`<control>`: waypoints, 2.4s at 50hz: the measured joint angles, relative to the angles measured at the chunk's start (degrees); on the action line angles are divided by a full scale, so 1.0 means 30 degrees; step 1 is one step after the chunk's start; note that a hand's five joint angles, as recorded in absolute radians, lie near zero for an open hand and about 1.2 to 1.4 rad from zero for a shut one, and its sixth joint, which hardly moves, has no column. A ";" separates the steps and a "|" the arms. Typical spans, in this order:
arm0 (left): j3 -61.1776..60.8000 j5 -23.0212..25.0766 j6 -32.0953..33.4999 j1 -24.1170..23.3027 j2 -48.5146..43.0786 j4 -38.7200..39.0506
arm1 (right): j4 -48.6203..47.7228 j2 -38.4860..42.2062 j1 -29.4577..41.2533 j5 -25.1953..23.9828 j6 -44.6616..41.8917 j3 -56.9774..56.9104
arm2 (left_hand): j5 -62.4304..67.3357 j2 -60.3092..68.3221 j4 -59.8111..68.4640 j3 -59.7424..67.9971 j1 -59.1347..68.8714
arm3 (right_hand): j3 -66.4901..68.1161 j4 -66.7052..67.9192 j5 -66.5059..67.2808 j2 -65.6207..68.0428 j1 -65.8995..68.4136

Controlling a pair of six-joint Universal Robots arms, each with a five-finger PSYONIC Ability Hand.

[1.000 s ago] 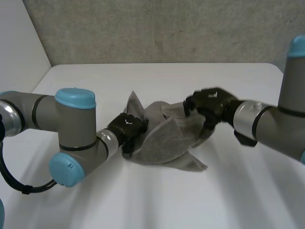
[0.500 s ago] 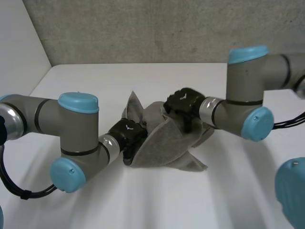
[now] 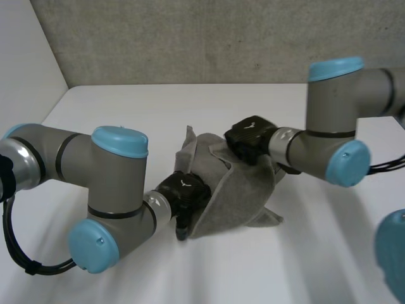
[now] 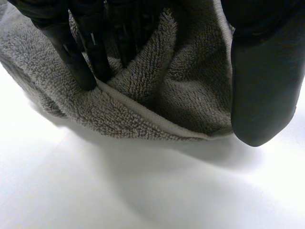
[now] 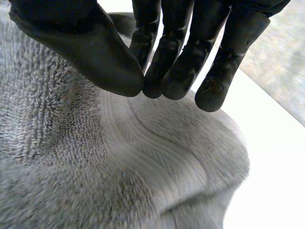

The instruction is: Fold the towel.

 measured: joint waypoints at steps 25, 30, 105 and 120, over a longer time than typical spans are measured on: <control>0.0291 -0.1104 0.0446 0.0908 0.1791 0.0180 | -0.6243 -0.8077 -0.1241 -0.0767 -0.2216 1.1400 | -0.1794 -0.1344 -0.1717 -0.1709 -0.1433 | -1.8137 -1.8290 -1.9031 -1.7927 -1.7808; 0.0308 -0.1082 0.1386 0.1656 0.2378 0.0447 | -0.6526 -0.8445 -0.0063 -0.2119 -0.2093 1.1506 | -0.1854 -0.1384 -0.1717 -0.1740 -0.1469 | -1.8136 -1.8290 -1.9028 -1.7928 -1.7808; -0.7027 -0.2725 0.1201 0.4785 0.5434 0.9378 | -1.1938 -0.8135 0.0828 0.0816 -0.0473 1.4014 | 1.8482 1.8470 1.9257 1.9864 1.7289 | 0.0111 0.0063 -0.0139 0.0067 -0.0119; -0.9706 -0.2416 0.2306 0.4974 0.6210 1.0845 | -1.1200 -0.8200 0.0521 0.1481 -0.0214 1.5862 | 1.8482 1.8470 1.9257 1.9872 1.7290 | -1.2845 -1.2958 -1.3347 -1.2545 -1.2813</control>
